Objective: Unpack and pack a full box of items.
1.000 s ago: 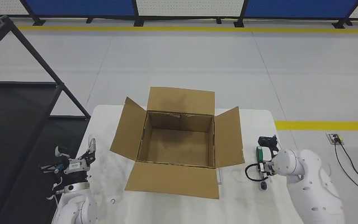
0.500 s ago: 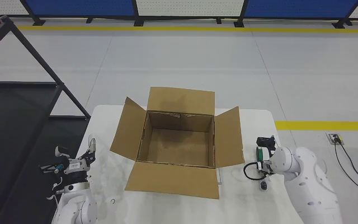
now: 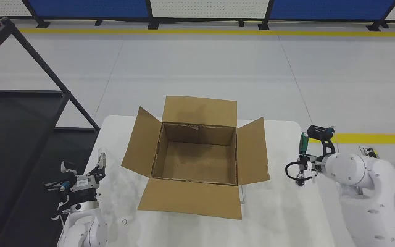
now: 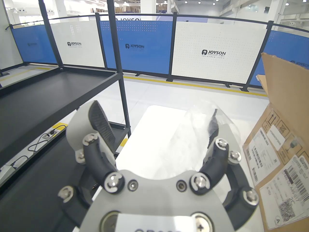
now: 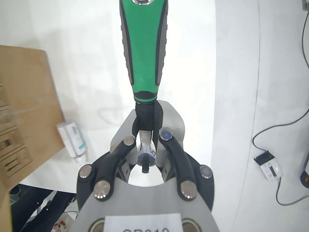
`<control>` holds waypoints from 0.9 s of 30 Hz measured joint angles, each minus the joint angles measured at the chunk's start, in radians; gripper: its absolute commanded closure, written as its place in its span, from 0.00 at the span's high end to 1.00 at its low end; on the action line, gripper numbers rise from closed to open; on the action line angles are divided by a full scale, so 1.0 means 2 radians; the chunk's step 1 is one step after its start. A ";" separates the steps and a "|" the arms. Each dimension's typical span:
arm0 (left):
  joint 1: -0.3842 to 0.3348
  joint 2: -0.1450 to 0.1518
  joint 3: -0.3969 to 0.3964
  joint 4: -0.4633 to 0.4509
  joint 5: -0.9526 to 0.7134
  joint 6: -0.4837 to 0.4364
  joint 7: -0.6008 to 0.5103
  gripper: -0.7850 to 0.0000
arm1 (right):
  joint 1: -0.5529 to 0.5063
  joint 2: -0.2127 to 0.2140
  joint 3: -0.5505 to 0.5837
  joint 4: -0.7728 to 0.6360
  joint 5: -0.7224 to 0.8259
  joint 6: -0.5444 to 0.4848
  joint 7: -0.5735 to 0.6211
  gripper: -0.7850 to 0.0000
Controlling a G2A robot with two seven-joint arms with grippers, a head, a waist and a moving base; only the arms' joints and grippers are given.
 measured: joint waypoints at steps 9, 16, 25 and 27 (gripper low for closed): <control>0.000 0.000 0.000 0.000 0.000 0.000 0.000 1.00 | 0.034 0.003 -0.022 -0.185 0.031 -0.001 0.028 0.00; 0.000 0.000 0.000 0.000 0.000 0.000 0.000 1.00 | 0.108 -0.009 -0.157 -0.179 0.033 0.011 0.004 0.00; 0.000 0.000 0.000 0.000 0.000 0.000 0.000 1.00 | 0.213 -0.047 -0.346 -0.075 0.048 0.039 -0.053 0.00; 0.000 0.000 0.000 0.000 0.000 0.000 0.000 1.00 | 0.239 -0.059 -0.383 -0.039 0.055 0.045 -0.062 0.00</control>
